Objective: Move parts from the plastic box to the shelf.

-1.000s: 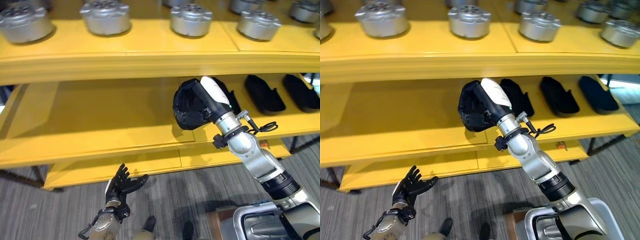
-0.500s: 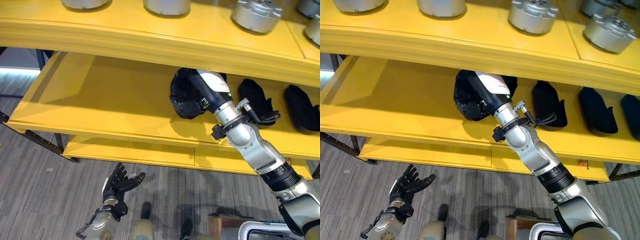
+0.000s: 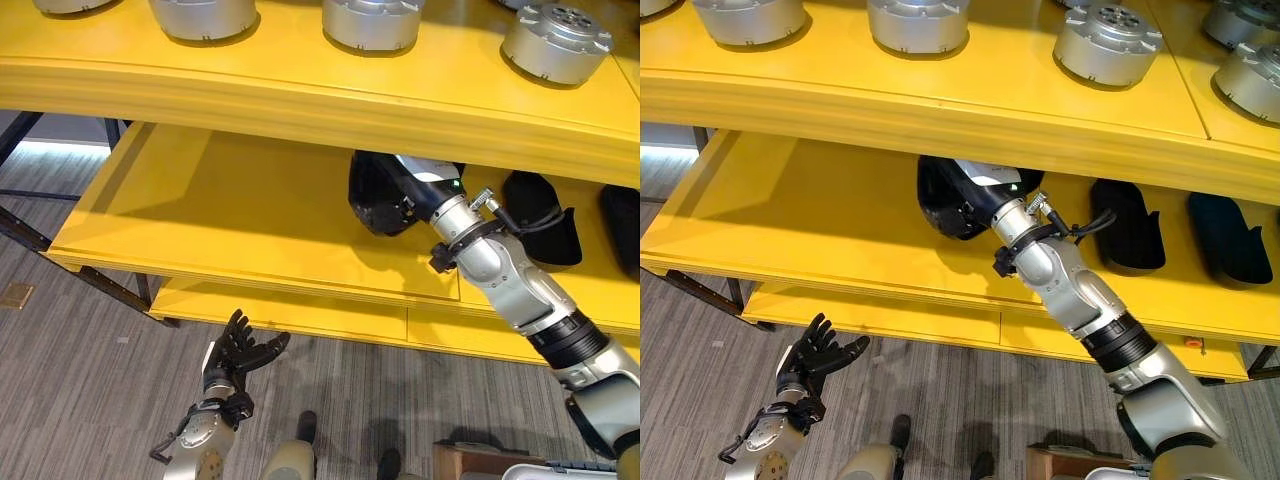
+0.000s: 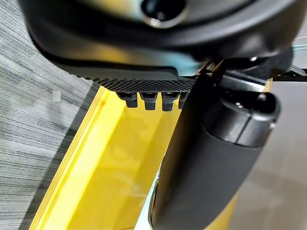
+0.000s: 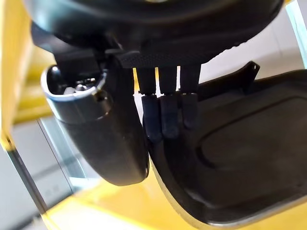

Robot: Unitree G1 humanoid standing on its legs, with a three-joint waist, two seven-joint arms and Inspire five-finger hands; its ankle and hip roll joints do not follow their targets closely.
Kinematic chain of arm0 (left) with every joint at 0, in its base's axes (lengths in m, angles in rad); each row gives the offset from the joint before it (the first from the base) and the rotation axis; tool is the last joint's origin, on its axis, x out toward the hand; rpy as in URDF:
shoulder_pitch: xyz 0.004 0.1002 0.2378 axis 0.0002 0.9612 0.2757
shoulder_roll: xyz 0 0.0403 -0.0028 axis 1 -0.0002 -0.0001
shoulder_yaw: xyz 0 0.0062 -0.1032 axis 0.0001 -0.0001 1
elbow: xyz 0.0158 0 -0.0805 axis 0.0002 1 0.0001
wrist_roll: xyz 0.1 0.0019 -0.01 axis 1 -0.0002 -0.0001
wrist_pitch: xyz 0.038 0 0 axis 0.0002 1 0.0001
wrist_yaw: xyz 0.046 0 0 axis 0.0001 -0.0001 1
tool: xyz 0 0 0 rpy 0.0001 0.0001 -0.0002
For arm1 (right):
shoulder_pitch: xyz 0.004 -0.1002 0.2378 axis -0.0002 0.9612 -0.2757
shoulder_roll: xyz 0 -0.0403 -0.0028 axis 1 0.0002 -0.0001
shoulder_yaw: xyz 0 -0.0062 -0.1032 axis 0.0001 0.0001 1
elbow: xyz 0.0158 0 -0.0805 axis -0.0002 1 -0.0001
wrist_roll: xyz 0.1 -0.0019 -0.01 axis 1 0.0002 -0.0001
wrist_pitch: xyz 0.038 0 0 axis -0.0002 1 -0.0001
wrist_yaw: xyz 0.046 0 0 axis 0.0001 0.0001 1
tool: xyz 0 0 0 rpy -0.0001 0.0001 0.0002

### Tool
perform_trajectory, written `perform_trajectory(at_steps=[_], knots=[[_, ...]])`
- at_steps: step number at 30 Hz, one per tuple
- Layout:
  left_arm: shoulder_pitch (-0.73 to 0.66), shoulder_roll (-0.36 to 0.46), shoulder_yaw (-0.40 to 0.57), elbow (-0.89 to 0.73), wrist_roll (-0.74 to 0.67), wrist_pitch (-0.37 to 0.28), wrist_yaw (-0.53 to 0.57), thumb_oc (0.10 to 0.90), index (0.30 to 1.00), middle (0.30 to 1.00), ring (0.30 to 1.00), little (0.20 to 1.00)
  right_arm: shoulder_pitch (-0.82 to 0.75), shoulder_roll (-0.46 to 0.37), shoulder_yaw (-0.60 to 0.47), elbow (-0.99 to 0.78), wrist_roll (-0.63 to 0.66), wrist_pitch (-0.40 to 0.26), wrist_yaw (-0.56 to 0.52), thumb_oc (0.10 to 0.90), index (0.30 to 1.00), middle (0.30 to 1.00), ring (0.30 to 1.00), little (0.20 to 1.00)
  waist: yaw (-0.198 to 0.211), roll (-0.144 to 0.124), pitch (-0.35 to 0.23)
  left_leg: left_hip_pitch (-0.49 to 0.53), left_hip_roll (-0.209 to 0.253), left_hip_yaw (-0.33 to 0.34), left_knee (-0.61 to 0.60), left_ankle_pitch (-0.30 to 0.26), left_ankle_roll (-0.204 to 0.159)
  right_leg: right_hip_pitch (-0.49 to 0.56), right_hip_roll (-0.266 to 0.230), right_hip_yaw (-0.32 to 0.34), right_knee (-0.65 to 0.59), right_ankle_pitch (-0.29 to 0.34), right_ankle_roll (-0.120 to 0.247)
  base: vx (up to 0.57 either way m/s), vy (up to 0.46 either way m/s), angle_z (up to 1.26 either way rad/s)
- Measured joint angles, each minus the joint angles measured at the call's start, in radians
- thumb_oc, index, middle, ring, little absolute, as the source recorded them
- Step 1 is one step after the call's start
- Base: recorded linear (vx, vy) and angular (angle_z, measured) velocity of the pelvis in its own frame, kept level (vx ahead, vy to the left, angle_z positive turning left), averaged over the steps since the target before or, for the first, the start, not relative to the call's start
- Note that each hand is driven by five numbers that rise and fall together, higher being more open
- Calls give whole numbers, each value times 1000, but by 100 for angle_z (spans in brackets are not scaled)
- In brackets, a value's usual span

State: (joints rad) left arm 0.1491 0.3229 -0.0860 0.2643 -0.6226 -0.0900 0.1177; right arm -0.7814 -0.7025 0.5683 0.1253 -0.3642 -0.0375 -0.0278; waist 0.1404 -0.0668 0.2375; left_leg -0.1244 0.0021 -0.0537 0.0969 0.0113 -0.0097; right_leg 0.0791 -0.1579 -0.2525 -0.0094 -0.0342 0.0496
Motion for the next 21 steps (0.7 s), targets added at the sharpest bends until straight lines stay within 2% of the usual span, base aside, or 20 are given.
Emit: perform_trajectory(at_steps=[3, 9, 14, 21], knots=[[12, 14, -5, 0, 0, -2, -11, 900, 1000, 1000, 1000, 1000, -38, -36, 95, 92, -21, -1, 47, 400, 300, 300, 300, 300, 3, -2, 0, -61, 10, -5, 40, -4, -7, -50, 8, -2, 22, -3, 22, -118, -38, 2], [21, 20, -40, 7, -1, -2, -21, 900, 1000, 1000, 1000, 1000, -87, -53, 257, 273, -70, -24, 107, 400, 300, 300, 300, 300, 8, -4, 17, -166, 23, -9, 105, -10, -8, -167, 10, 2, 113, -24, 20, -116, -5, -1], [-2, 54, -50, 11, -1, -3, -22, 900, 1000, 1000, 1000, 1000, -182, -50, 291, 365, -131, -47, 107, 400, 300, 300, 300, 300, 5, 5, 82, -207, 31, -3, 183, -37, -6, -226, 5, 22, 218, -64, 13, -90, 13, -9], [-51, 59, -66, 11, -2, -25, -20, 900, 1000, 1000, 1000, 1000, -303, -50, 353, 450, -231, -51, 108, 400, 300, 300, 300, 300, 18, 15, 108, -317, 31, -3, 383, -120, -2, -357, -22, 42, 462, -174, 4, -61, 4, -2]])
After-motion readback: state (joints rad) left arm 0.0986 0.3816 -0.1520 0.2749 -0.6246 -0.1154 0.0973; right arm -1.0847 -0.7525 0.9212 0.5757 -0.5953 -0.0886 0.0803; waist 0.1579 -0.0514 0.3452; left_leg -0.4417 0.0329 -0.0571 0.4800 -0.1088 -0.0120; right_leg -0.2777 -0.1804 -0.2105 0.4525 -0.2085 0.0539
